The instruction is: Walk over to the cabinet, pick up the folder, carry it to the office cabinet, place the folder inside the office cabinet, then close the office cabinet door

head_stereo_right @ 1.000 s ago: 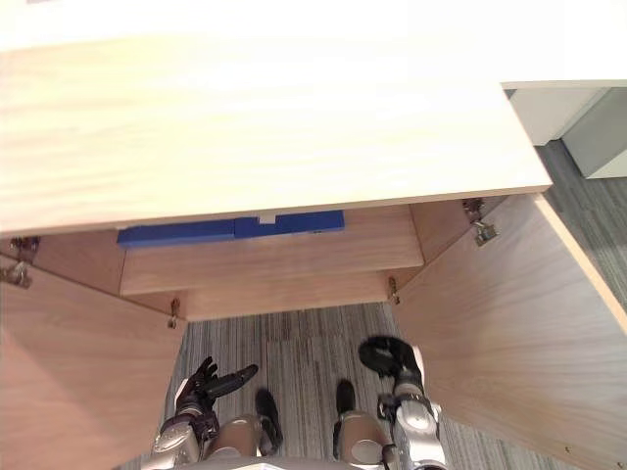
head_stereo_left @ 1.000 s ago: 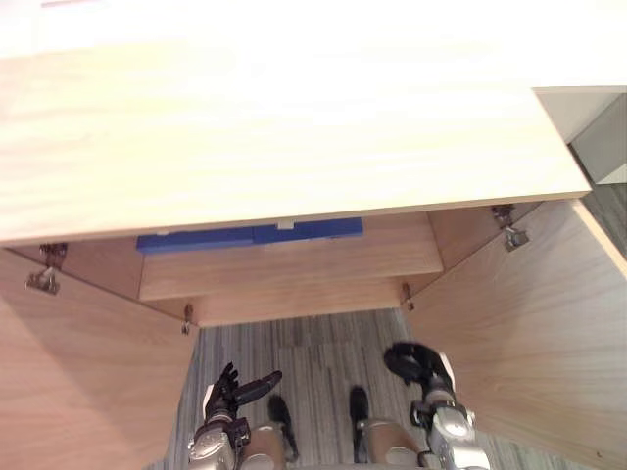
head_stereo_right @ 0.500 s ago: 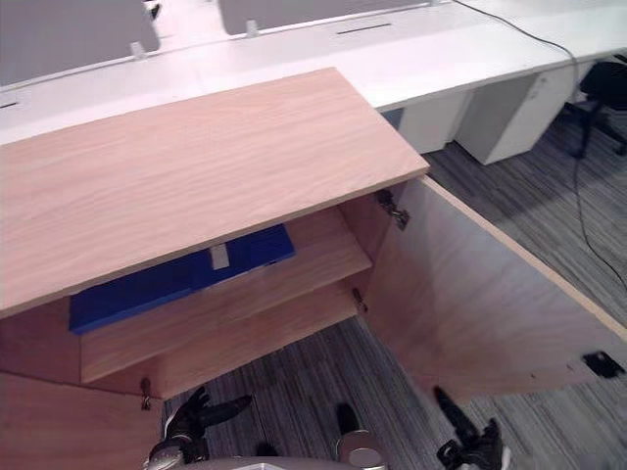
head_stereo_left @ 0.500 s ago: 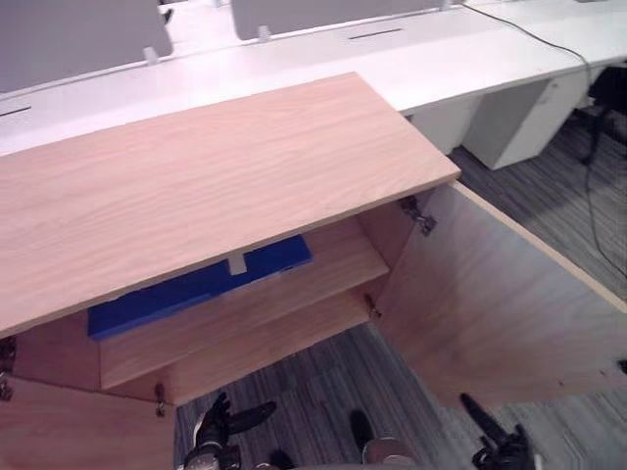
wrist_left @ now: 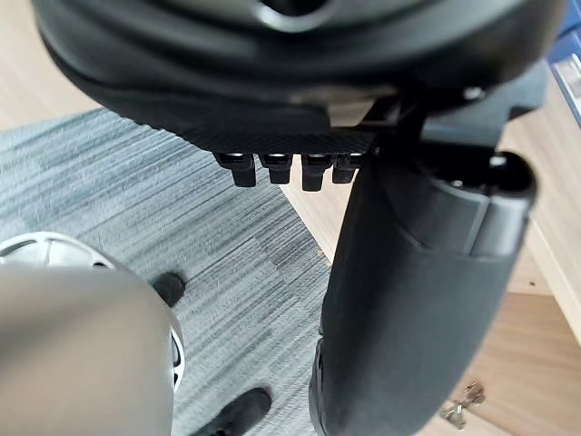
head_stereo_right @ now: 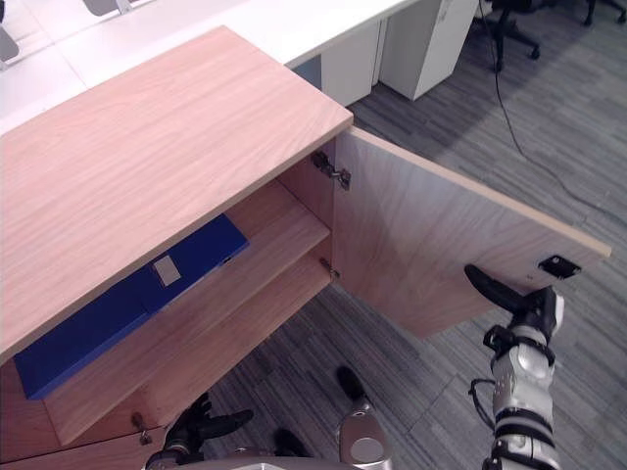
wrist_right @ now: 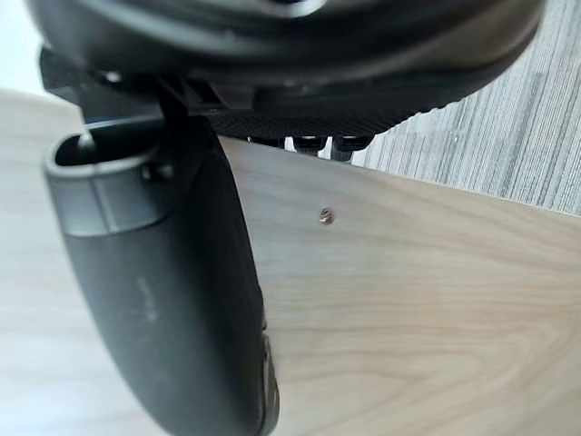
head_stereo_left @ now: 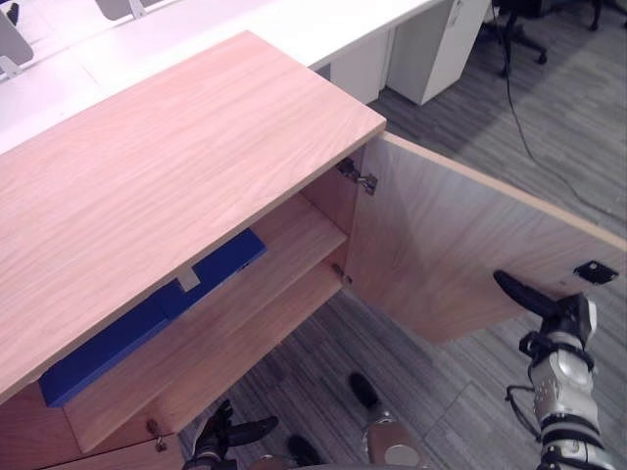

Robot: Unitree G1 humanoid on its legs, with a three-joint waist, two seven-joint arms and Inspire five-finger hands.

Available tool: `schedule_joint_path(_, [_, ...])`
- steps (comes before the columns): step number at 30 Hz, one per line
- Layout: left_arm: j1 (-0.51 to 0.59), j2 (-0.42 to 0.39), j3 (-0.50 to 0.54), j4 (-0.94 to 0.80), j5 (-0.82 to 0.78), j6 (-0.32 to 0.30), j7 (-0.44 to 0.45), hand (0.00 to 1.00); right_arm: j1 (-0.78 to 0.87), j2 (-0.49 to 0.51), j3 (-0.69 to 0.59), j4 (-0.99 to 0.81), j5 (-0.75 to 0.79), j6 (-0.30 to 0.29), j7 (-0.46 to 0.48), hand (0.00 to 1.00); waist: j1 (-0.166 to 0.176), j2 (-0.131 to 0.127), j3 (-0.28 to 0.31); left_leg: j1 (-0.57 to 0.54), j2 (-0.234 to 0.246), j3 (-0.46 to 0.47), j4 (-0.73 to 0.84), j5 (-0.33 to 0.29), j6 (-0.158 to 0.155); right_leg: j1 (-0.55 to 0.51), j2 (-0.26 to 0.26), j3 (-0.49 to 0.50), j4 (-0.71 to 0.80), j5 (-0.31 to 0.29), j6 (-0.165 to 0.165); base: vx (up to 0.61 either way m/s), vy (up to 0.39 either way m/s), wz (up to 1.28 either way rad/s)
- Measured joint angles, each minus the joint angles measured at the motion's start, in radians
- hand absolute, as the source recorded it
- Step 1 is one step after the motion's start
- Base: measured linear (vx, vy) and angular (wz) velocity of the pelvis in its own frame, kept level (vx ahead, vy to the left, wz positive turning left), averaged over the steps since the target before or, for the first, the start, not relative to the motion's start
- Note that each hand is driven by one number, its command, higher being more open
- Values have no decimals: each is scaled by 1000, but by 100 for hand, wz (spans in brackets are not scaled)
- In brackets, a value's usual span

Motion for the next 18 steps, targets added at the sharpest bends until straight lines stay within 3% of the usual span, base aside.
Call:
schedule_joint_path(5, [-6, 8, -8, -1, 11, -5, -3, 100, 34, -39, 90, -12, -66, 2, 37, 100, -16, 2, 7, -7, 13, -4, 8, -1, -2, -1, 11, 4, -16, 13, -6, 17, -19, -7])
schedule_joint_path(10, [-11, 10, -15, -2, 49, -12, -20, 100, 192, -75, 145, -151, -206, 3, 62, 100, -32, -2, 11, -6, 27, -24, 14, -1, -4, 12, 17, -13, -25, 16, -9, 17, -13, 7])
schedule_joint_path(14, [-9, 25, -14, 2, 97, -12, -21, 100, 364, -62, 199, -304, -316, 1, 78, 100, -59, -23, 23, 7, 39, -37, 20, -1, -8, 35, 21, -28, -33, 17, -10, 18, -12, 6])
schedule_joint_path(18, [-10, 49, -13, 14, 152, -12, -21, 100, 526, -4, 303, -396, -476, -20, 116, 100, -74, -65, 25, 20, 55, -39, 22, 2, -14, 50, 31, -33, -34, 18, -14, 0, 0, 0])
